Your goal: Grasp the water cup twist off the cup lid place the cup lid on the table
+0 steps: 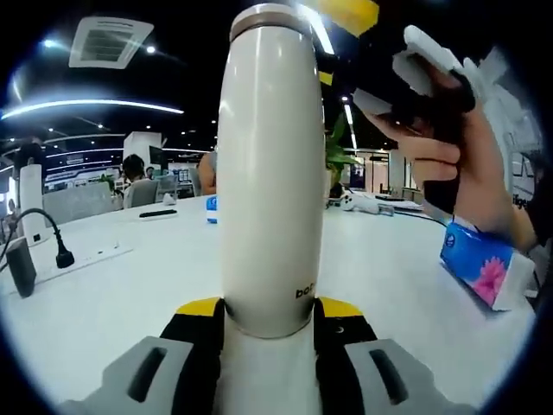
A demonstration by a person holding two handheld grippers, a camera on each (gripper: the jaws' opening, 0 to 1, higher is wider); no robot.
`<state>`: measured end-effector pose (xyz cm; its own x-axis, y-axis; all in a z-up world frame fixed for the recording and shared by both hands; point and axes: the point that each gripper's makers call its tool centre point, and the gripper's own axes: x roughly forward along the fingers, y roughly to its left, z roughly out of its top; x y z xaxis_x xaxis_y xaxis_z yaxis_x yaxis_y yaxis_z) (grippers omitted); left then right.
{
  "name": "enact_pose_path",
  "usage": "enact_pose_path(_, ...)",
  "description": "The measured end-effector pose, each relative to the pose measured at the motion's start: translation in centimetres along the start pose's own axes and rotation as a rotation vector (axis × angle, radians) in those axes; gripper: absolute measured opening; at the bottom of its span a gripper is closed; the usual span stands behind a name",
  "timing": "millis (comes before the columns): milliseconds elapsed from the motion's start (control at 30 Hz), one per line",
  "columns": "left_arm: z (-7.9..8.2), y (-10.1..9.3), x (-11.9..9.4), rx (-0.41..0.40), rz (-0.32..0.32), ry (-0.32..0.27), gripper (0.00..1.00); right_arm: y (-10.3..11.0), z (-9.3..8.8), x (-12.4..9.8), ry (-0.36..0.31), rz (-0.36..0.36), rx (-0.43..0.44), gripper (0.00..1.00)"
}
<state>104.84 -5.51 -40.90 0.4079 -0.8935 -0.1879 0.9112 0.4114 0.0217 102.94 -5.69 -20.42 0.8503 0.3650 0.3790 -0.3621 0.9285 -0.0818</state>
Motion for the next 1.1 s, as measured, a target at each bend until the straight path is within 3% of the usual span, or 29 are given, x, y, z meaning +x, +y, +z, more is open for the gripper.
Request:
enact_pose_path(567, -0.2, -0.2, 0.0, 0.000, -0.003, 0.000, 0.43, -1.2, -0.6, 1.1, 0.003, -0.011, 0.027, 0.43)
enact_pose_path(767, -0.2, -0.2, 0.0, -0.001, -0.004, 0.000, 0.43, -1.1, -0.6, 1.1, -0.006, 0.050, 0.045, 0.43)
enact_pose_path(1100, -0.1, -0.1, 0.0, 0.000, -0.008, 0.000, 0.43, -1.6, -0.7, 1.4, -0.032, 0.127, 0.153, 0.43)
